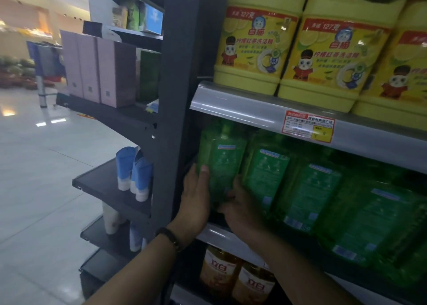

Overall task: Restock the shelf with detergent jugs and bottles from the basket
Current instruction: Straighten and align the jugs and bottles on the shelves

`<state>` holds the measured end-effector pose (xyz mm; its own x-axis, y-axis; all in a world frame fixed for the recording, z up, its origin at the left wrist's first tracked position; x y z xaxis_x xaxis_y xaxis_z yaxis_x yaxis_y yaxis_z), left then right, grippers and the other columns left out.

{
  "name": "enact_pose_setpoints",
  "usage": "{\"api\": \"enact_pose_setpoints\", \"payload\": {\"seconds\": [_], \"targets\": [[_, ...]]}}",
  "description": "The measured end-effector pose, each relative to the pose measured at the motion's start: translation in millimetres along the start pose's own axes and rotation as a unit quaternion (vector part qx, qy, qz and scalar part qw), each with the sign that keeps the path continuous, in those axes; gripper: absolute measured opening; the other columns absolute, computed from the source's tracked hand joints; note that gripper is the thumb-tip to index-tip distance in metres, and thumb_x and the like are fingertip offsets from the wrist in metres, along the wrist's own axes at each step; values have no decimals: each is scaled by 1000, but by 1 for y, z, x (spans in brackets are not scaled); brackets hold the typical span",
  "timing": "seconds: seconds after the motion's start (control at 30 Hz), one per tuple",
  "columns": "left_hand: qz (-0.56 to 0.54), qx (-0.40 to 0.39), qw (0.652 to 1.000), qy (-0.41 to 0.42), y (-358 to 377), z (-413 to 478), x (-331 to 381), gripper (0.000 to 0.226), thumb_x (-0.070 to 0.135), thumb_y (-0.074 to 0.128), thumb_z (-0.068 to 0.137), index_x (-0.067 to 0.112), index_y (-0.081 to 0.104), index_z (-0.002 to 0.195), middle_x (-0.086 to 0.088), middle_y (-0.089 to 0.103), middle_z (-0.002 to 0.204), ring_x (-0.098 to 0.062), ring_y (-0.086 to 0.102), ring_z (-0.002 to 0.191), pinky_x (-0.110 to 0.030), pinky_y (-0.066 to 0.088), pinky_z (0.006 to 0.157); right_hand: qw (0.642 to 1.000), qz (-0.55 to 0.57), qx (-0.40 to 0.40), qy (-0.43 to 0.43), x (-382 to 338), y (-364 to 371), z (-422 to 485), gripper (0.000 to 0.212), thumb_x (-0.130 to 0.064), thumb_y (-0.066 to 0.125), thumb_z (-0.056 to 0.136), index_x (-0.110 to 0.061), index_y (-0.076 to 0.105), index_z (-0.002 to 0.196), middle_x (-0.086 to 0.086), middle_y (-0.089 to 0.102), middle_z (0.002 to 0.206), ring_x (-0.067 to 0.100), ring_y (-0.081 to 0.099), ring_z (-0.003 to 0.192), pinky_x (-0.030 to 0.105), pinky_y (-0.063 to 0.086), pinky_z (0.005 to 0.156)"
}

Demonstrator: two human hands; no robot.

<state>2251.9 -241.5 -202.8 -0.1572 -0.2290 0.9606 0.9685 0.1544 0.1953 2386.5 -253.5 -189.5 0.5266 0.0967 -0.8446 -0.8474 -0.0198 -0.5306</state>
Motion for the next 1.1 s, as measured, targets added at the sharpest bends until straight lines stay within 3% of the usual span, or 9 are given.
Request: {"api": "enact_pose_setpoints", "payload": {"seconds": [0.1, 0.2, 0.27, 0.4, 0.57, 0.67, 0.8, 0.97, 1.1], "targets": [[51, -21, 998, 23, -2, -22, 10, 72, 90, 29, 89, 49, 49, 144, 7, 51, 148, -20, 47, 143, -54, 34, 122, 1000, 10, -5, -15, -1, 6, -5, 97, -38, 65, 79, -42, 24, 166, -7, 45, 162, 19, 51, 142, 45, 50, 114], [131, -17, 991, 24, -6, -35, 13, 84, 82, 22, 86, 38, 35, 157, 13, 38, 145, -12, 33, 146, -42, 22, 128, 999, 30, -16, -22, 0, 5, -10, 86, -45, 71, 80, -51, 36, 159, -15, 59, 151, 14, 59, 135, 44, 52, 111], [202, -35, 977, 51, -5, -40, 15, 81, 79, 15, 88, 34, 41, 150, 10, 41, 145, -16, 34, 142, -37, 24, 125, 999, 35, -12, -17, -1, 1, -10, 77, -51, 75, 78, -49, 48, 150, -17, 68, 138, 11, 66, 126, 45, 55, 107], [127, -44, 991, 10, -2, -47, 15, 42, 65, 14, 106, 47, 50, 117, 20, 48, 125, -10, 42, 133, -37, 30, 122, 999, -22, 5, -24, -3, -3, -10, 63, -48, 84, 83, -32, 55, 137, -13, 72, 123, 10, 71, 111, 39, 60, 94], [94, -50, 994, -8, 3, -40, 2, 76, 91, 18, 90, 45, 56, 138, 9, 63, 138, -11, 56, 135, -51, 36, 121, 997, -57, 38, -38, -1, 0, -13, 67, -50, 84, 75, -30, 55, 132, -8, 69, 120, 11, 69, 108, 39, 59, 92], [123, -55, 991, 5, 9, -48, 8, 85, 87, 17, 90, 35, 50, 148, 13, 54, 146, -9, 47, 140, -42, 31, 124, 992, -109, 51, -25, 1, -5, -1, 70, -60, 83, 72, -33, 56, 131, -7, 66, 121, 16, 67, 109, 42, 60, 92], [136, -33, 990, 27, 1, -44, 20, 66, 77, 23, 99, 31, 53, 136, 14, 54, 133, -11, 47, 132, -34, 36, 116, 984, -172, 36, -9, -6, -6, -3, 74, -58, 83, 78, -27, 49, 136, -2, 68, 120, 22, 69, 106, 41, 61, 86], [73, -20, 997, 6, -1, -8, 16, 53, 67, 33, 100, 29, 61, 122, 0, 61, 127, -19, 60, 123, -49, 50, 109, 987, -150, 58, -13, 1, 3, -37, 84, -33, 68, 96, -29, 20, 165, 3, 47, 156, 25, 54, 137, 41, 51, 110], [19, -29, 999, -42, 9, 15, 7, 40, 43, 36, 112, 21, 56, 139, -9, 69, 131, -16, 72, 111, -27, 60, 80, 987, -157, 4, -25, 2, 10, -52, 84, -32, 57, 105, -33, 5, 170, -2, 12, 176, 24, 23, 161, 40, 30, 128]]}}
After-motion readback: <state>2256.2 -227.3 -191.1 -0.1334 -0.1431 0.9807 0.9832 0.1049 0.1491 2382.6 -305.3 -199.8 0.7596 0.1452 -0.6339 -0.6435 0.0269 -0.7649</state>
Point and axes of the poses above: each hand's wrist, its own z-axis towards the middle knuckle, its own y-axis out of the palm, x = y × z, the point moved 8 cm from there along z, towards the middle knuckle
